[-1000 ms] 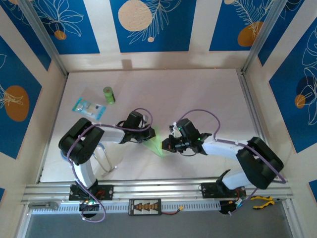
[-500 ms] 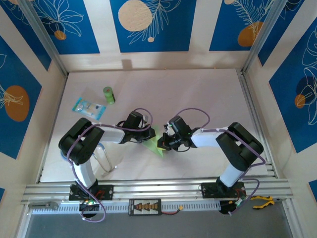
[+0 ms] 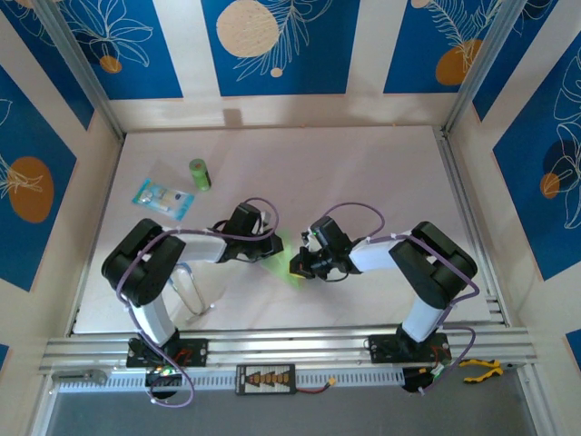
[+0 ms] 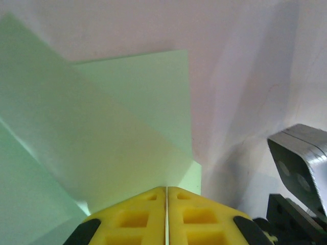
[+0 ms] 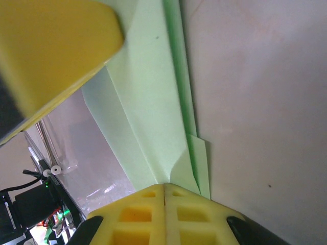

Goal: Fold a paper plane with a square sheet of paper (pick it up from the middle)
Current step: Fourth fold the wing at the center of the table.

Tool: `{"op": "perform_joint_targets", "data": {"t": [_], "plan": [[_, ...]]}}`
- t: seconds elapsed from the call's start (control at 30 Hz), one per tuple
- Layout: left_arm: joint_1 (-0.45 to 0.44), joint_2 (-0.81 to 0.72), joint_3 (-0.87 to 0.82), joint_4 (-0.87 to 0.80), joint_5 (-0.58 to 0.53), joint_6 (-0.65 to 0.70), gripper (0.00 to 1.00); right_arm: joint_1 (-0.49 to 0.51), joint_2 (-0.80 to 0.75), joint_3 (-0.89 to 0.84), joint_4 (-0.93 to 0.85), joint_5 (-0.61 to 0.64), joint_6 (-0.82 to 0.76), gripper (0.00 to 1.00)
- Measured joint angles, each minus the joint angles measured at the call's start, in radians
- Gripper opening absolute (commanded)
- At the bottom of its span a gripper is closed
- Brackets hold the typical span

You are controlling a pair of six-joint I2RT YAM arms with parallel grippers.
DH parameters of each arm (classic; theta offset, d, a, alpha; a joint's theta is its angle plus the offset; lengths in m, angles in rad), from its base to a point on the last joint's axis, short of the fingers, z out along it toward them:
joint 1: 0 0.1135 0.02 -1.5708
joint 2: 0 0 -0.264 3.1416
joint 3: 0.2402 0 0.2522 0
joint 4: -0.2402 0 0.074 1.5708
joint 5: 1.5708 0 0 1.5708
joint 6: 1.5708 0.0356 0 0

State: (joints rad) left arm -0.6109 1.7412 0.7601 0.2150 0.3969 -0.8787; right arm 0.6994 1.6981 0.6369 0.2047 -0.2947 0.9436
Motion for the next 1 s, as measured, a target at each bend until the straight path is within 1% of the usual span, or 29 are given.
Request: {"op": "perform_joint_targets", "data": {"t": [0.2,0.37,0.5,0.77,1.0], "plan": [[0.0,-0.055,-0.004,-0.015,0.016,0.019,0.09,-0.001,0.0,0.01,-0.018,0.003,-0.008,0.01],[-0.002,-0.114,-0.041,-0.017,0.022,0.023,0.09,-0.001,0.0,0.014,-0.03,0.003,-0.014,0.01],[-0.011,-0.142,-0.057,-0.02,0.023,0.024,0.07,-0.001,0.0,0.017,-0.037,0.003,-0.019,0.0],[-0.048,-0.139,-0.071,-0.018,0.027,0.024,0.04,-0.001,0.0,0.017,-0.037,0.003,-0.019,0.01],[-0.053,-0.055,-0.085,0.027,0.045,0.021,0.03,-0.001,0.0,0.016,-0.037,0.003,-0.019,0.0]]}}
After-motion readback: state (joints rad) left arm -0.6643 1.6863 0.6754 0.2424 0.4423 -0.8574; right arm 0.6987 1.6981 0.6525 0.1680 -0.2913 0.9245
